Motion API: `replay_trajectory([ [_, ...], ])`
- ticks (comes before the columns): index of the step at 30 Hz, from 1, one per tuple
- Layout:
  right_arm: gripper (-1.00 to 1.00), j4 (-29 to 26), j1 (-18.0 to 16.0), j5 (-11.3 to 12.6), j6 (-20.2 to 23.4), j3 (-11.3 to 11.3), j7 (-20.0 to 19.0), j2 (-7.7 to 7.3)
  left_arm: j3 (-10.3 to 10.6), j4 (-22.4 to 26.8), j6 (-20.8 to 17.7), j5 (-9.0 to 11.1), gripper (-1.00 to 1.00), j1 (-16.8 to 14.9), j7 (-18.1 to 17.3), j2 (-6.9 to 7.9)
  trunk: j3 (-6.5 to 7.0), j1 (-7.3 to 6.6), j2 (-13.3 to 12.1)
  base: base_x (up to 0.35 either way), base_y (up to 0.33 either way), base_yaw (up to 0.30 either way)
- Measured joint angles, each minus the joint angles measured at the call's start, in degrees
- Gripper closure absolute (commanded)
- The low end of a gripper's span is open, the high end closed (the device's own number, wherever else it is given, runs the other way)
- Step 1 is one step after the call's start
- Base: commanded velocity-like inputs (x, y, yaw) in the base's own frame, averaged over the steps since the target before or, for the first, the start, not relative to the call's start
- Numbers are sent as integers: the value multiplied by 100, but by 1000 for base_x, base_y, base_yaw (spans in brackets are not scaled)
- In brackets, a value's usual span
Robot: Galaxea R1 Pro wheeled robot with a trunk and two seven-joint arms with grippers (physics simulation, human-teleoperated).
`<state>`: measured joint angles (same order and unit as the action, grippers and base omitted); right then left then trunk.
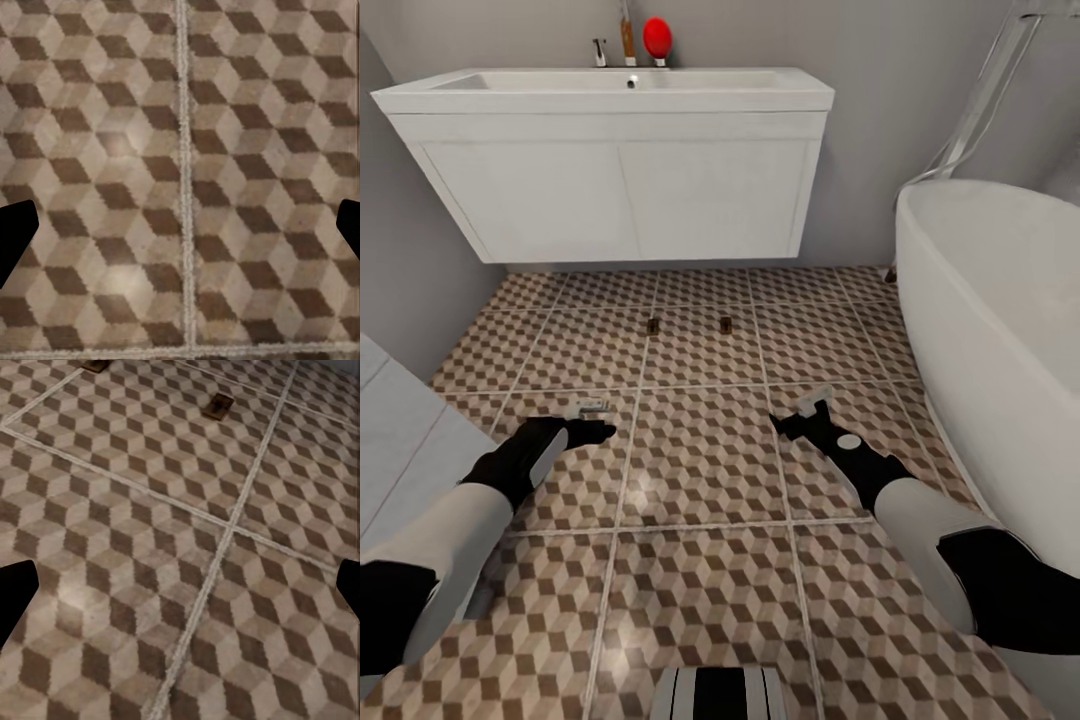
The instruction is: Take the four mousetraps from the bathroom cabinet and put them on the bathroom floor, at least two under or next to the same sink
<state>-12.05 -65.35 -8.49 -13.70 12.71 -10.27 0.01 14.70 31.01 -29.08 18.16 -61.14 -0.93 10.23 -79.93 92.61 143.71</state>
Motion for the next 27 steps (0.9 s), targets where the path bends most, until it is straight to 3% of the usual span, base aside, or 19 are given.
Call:
replay_trajectory([
  [17, -100, 399, 17, -12, -266, -10, 1, -9, 16, -455, 299, -12, -100, 30, -1, -59, 377, -44, -23, 0, 0, 0],
  [27, -100, 976, 17, -12, -782, 4, 20, -32, 272, -872, 691, -20, -100, 211, -2, -309, 598, -69, -36, 0, 0, 0],
])
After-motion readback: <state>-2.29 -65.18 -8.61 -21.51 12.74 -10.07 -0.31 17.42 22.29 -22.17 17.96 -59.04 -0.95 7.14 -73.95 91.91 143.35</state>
